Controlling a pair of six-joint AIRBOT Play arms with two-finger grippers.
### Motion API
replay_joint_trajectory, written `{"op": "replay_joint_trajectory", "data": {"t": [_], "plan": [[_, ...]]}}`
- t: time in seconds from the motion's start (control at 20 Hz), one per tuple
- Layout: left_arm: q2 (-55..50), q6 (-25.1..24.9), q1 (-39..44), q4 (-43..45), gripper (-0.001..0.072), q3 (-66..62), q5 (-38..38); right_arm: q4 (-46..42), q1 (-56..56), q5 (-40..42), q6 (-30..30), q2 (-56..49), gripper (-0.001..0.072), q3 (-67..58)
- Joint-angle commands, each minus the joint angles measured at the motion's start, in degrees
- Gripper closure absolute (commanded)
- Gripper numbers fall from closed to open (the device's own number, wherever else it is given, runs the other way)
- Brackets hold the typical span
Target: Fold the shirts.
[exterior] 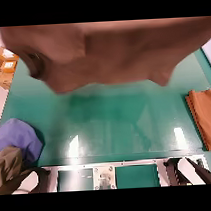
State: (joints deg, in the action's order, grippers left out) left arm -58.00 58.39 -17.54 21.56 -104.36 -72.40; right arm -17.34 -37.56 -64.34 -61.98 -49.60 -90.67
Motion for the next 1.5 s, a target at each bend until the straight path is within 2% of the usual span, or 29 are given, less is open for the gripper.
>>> {"op": "replay_joint_trajectory", "data": {"t": [0.0, 0.15, 0.3, 0.55, 0.7, 0.85, 0.95, 1.1, 1.25, 1.45], "plan": [[7.65, 2.43, -0.02, 3.5, 0.068, -16.85, 4.33, 1.27, -6.25, 4.72, -1.22, 6.64, 0.0695, -14.45], [10.56, 7.41, -0.02, 9.09, 0.0679, -18.21, 3.87, -0.94, -8.26, 4.57, -1.68, 8.98, 0.0695, -15.85], [10.38, 11.08, -0.02, 15.37, 0.0679, -15.96, 0.35, -7.28, -8.26, 2.75, -6.19, 8.44, 0.0695, -14.4], [9.92, 11.45, 0.0, 15.52, 0.0679, 4.92, 1.22, -7.34, -4.0, 3.28, -5.86, 7.02, 0.0695, 6.4], [6.73, 5.75, 0.0, 10.91, 0.0679, 22.99, 5.57, -7.37, 4.04, 6.43, -0.26, 2.54, 0.0695, 20.37], [-1.6, -2.97, 0.15, 4.26, 0.0679, 38.32, 13.42, -7.37, 12.31, 16.74, 4.37, -5.9, 0.0695, 30.97], [-10.38, -8.74, 2.67, 0.33, 0.0679, 42.66, 19.08, -7.34, 16.57, 23.45, 5.7, -14.91, 0.0695, 33.44], [-25.73, -15.08, 8.28, -3.8, 0.0679, 39.78, 24.57, -6.54, 19.89, 28.79, 5.68, -30.99, 0.0695, 29.79], [-37.9, -12.26, 9.62, -4.02, 0.068, 29.81, 26.47, -2.95, 19.54, 28.13, 5.44, -44.06, 0.0695, 20.65], [-42.16, -9.42, 9.14, -3.91, 0.068, 21.11, 28.06, -2.16, 18.86, 25.75, 3.48, -51.89, 0.0694, 9.38]]}}
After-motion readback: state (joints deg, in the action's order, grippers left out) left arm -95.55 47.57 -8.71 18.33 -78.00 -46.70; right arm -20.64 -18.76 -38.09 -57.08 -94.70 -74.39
